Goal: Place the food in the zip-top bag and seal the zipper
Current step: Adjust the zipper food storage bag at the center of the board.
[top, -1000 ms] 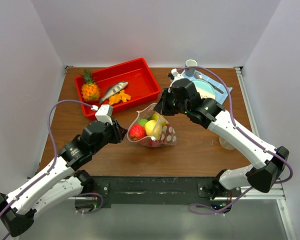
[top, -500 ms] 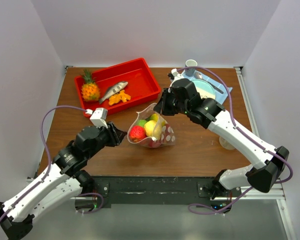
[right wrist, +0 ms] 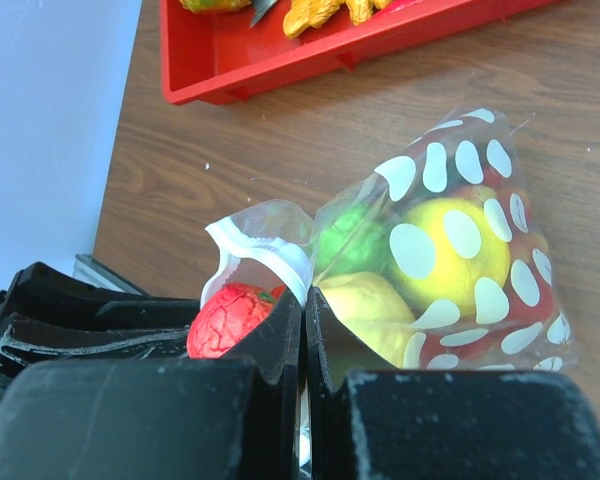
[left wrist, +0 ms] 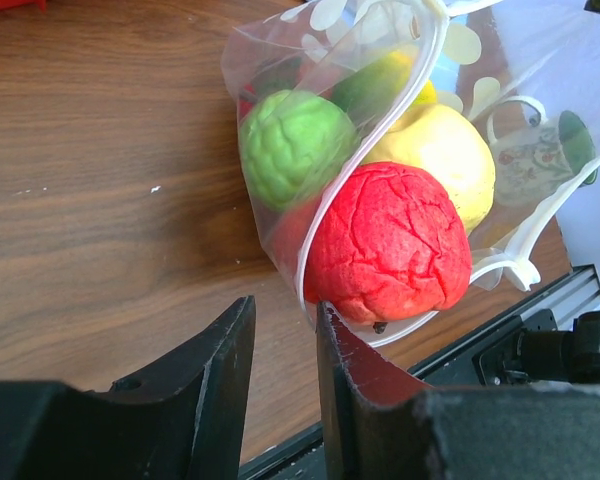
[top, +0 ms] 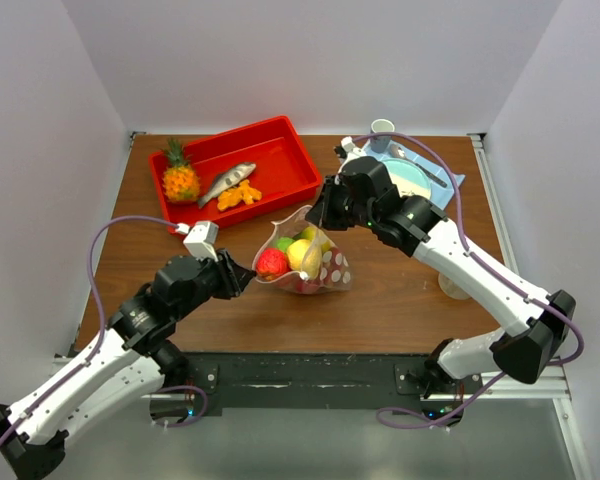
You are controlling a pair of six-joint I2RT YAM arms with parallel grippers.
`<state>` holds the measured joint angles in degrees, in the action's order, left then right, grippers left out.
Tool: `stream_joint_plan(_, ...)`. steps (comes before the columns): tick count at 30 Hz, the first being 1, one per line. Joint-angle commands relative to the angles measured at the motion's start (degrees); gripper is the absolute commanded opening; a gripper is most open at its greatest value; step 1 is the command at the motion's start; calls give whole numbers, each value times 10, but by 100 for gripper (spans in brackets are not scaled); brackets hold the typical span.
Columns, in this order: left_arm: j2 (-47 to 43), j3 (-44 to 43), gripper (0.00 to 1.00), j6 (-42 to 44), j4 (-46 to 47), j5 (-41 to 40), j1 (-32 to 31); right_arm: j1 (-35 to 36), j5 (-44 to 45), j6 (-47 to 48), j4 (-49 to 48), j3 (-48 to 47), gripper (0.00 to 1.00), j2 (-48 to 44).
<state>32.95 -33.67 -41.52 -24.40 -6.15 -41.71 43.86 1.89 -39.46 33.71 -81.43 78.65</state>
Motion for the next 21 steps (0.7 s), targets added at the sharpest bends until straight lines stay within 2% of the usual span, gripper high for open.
stream_joint_plan(1, 11, 8, 35, -8, 39, 5, -2, -1, -12, -10, -48, -29, 0, -5)
stream_joint_plan(6, 46, 3, 35, -6, 63, 2, -2, -1, -15, -10, -55, -17, 0, -11)
stream_joint_plan(16, 94, -7, 23, -16, 91, -22, -3, 3, -17, -15, -56, -18, 0, -8)
stream_joint_plan(21, 127, -23, 21, -12, 111, -23, -4, 9, -17, -14, -56, -17, 0, -3)
